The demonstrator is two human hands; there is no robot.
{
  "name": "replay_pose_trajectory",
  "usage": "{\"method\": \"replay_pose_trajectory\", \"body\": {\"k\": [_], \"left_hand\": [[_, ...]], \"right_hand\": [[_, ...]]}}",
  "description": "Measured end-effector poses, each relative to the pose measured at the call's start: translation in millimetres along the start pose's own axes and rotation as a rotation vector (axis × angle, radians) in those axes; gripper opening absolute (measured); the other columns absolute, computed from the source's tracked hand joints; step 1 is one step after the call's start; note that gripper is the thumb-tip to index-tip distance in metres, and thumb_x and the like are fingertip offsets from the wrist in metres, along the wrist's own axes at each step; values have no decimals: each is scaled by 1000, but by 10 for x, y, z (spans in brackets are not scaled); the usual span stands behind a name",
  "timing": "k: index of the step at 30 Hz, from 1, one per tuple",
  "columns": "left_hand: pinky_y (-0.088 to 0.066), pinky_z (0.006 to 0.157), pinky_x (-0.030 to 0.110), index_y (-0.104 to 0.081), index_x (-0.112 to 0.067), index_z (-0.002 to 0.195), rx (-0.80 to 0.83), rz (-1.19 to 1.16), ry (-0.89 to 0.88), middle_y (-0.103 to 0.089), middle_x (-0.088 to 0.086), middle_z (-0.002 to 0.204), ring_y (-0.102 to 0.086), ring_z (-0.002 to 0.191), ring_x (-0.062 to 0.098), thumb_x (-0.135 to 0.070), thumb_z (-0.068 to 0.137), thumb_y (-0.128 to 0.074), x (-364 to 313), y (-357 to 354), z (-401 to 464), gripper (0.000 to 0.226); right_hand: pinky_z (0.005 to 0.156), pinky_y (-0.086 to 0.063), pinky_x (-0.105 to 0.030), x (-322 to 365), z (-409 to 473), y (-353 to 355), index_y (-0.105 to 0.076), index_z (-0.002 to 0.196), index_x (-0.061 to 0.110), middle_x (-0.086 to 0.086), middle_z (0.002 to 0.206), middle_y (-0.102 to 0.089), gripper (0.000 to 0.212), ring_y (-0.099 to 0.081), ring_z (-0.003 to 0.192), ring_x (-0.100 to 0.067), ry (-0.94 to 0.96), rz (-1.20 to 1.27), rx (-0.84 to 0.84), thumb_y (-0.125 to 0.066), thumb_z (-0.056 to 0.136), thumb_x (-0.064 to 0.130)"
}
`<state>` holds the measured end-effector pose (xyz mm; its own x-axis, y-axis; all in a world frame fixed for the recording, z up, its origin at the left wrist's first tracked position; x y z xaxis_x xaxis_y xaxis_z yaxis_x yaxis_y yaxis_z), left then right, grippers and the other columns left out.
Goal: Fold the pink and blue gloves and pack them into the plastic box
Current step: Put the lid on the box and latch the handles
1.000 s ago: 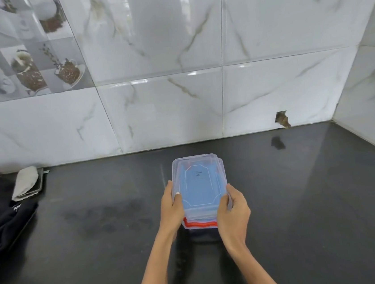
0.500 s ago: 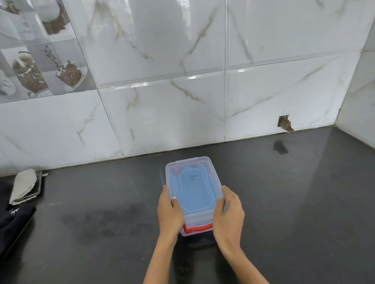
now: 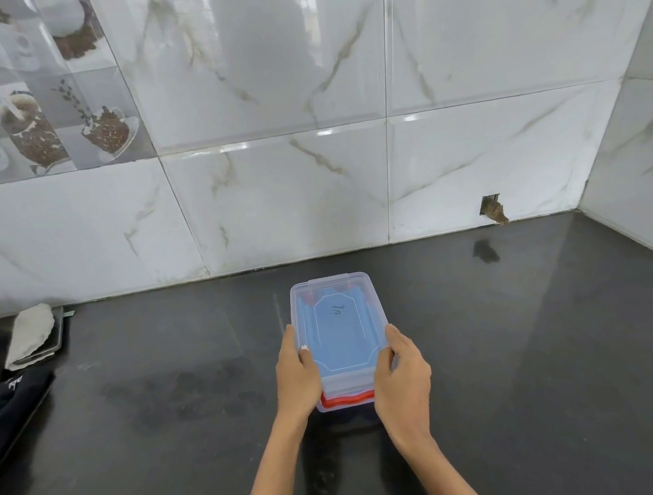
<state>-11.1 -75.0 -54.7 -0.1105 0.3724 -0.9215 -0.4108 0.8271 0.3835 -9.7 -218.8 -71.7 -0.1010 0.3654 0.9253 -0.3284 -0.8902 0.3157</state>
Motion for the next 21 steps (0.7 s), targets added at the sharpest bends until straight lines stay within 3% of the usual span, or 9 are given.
{"method": "replay_pose_trajectory", "body": {"k": [3,6,8,10,12,14,15,17,21], "left_hand": [[-46,77,17,-43,-15,127,50,144,9,-55,6,127,-55,98,9,-18,101,-38,-54,65,61,27],[-41,101,34,-32,-11,143,11,234,43,-38,8,149,-41,134,25,-23,101,-38,-165,196,226,44],[-27,113,42,-23,-11,148,-50,220,-14,-25,7,157,-25,144,27,-25,102,-34,-292,254,391,50],[-25,114,40,-27,-7,147,-44,157,-56,-29,9,155,-26,143,26,-24,102,-31,-412,228,597,48],[-24,115,36,-32,-4,145,2,90,-17,-35,11,152,-31,141,26,-24,102,-34,-466,153,805,48],[-33,110,34,-52,-4,132,24,23,58,-55,12,135,-45,130,27,-24,100,-43,-454,83,976,39],[-39,100,30,-65,-10,108,28,17,89,-66,6,112,-54,115,26,-23,98,-47,-414,49,1045,25],[-37,75,24,-50,-23,60,-10,10,131,-51,-8,65,-51,81,20,-21,95,-53,-330,15,1138,36],[-25,49,22,-36,-18,45,-92,-3,225,-34,-3,48,-32,47,11,-26,92,-59,-123,-4,1187,53]], "right_hand": [[93,-50,-30,88,80,61,-60,121,13,-2,132,-60,28,-52,126,-18,6,-143,-19,-48,96,16],[100,-45,-40,272,394,71,-62,117,14,-4,136,-57,29,-38,138,-23,67,-198,-31,-43,95,14],[104,-40,-35,386,713,-26,-56,128,11,-8,139,-53,34,-40,136,-25,79,-120,79,-41,98,13],[99,-38,-25,469,1010,-151,-53,132,6,-8,136,-55,36,-51,126,-23,4,4,202,-41,98,12],[94,-41,-25,470,1220,-277,-63,118,6,-4,114,-64,29,-58,107,-20,-97,106,269,-44,96,8],[72,-44,-23,432,1338,-378,-66,79,16,1,76,-55,25,-51,74,-15,-180,186,289,-48,92,5],[69,-43,-23,386,1386,-422,-66,76,15,1,72,-53,24,-48,71,-14,-225,202,289,-50,91,5],[85,-46,-28,289,1444,-481,-70,102,2,-5,93,-64,19,-57,91,-19,-312,212,291,-57,91,9],[91,-46,-29,182,1503,-571,-67,111,-3,-14,115,-67,27,-60,107,-26,-342,232,261,-61,89,12]]}}
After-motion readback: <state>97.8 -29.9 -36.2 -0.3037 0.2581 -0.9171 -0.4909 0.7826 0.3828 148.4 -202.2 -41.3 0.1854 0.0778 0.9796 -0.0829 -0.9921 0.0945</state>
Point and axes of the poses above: each hand's wrist, its own z-axis towards the middle knuckle, its own y-axis out of the back of the hand, x = y × z, the point moved 3 cm from there along z, towards the middle knuckle
